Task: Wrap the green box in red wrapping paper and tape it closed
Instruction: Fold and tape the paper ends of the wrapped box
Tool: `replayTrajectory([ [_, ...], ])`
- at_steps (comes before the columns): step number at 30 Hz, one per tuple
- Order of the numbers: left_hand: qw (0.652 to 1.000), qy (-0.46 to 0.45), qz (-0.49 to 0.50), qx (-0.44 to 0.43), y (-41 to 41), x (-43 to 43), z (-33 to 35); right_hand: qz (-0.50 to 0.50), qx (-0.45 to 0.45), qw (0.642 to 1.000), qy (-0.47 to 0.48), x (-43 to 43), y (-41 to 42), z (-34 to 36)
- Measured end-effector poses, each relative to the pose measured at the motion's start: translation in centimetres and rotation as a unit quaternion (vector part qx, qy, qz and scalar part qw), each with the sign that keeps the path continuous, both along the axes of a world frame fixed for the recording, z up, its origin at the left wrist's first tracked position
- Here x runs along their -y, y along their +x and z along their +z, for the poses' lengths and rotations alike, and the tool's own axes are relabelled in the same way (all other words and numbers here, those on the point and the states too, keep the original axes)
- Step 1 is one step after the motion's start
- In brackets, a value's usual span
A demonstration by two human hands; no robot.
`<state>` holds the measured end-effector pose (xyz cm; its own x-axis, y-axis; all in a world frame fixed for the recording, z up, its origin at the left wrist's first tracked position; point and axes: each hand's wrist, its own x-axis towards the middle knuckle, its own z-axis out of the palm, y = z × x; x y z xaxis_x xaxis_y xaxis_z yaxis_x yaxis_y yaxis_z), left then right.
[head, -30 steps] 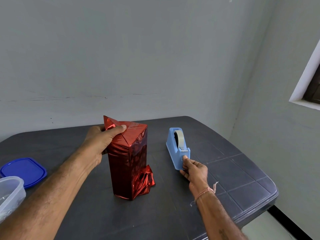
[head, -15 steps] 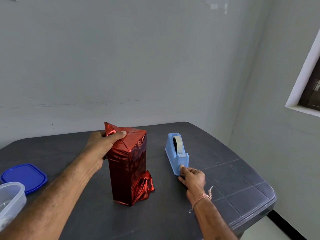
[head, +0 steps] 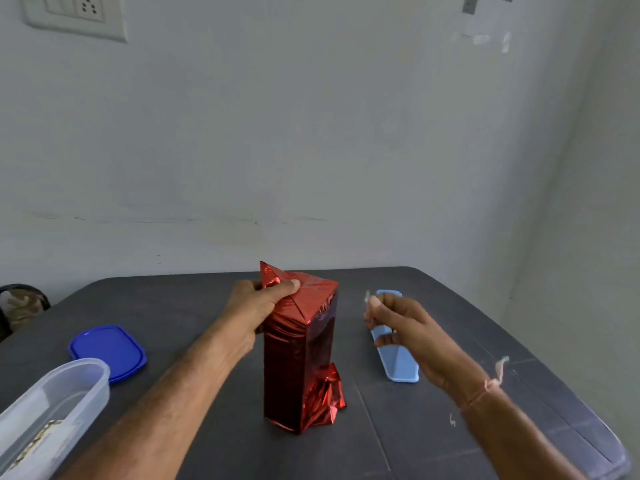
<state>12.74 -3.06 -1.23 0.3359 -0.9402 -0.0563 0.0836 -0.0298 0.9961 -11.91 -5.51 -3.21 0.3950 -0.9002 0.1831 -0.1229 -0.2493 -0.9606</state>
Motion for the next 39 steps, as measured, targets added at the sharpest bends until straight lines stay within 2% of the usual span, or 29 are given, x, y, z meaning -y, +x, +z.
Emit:
replayTrajectory([
  [2, 1.0, 0.008, -0.004, -0.008, 0.1, 0.1, 0.1, 0.061, -0.078, 0.993, -0.066, 0.8, 1.6, 3.2],
  [5, 1.0, 0.021, -0.007, -0.015, 0.3, 0.2, 0.1, 0.153, -0.198, 0.959, -0.132, 2.0, 4.2, 6.8],
  [8, 0.999, 0.03, -0.009, -0.019, 0.4, 0.4, 0.1, 0.218, -0.281, 0.924, -0.142, 3.1, 6.4, 8.8],
  [11, 0.999, 0.033, -0.013, -0.021, 0.4, 0.3, 0.1, 0.24, -0.35, 0.895, -0.136, 4.2, 8.0, 9.5],
  [15, 0.999, 0.034, -0.019, -0.023, 0.6, 0.4, 0.0, 0.228, -0.413, 0.871, -0.136, 5.1, 9.5, 9.8],
  [24, 0.999, 0.028, -0.03, -0.025, 0.7, 0.4, -0.1, 0.208, -0.461, 0.846, -0.168, 5.1, 10.4, 9.7],
  [31, 0.999, 0.021, -0.036, -0.016, 0.6, 0.2, 0.0, 0.16, -0.569, 0.78, -0.204, 4.2, 11.2, 10.6],
  [34, 0.999, 0.02, -0.037, -0.013, 0.6, 0.2, 0.0, 0.089, -0.613, 0.749, -0.233, 11.7, 10.6, 6.9],
  [35, 0.999, 0.02, -0.038, -0.012, 0.6, 0.2, 0.0, 0.063, -0.672, 0.709, -0.205, 11.6, 9.8, 6.6],
  [36, 0.999, 0.02, -0.038, -0.012, 0.6, 0.2, 0.0, 0.033, -0.675, 0.721, -0.156, 12.7, 9.3, 6.3],
  [37, 0.999, 0.019, -0.038, -0.012, 0.6, 0.2, -0.1, -0.001, -0.662, 0.732, -0.162, 15.3, 8.4, 4.9],
  [38, 0.999, 0.018, -0.038, -0.012, 0.6, 0.2, -0.1, -0.004, -0.633, 0.75, -0.193, 22.9, 6.6, 1.6],
  [39, 0.999, 0.017, -0.038, -0.012, 0.7, 0.2, -0.2, 0.002, -0.63, 0.76, -0.159, 27.4, 5.1, 0.0],
])
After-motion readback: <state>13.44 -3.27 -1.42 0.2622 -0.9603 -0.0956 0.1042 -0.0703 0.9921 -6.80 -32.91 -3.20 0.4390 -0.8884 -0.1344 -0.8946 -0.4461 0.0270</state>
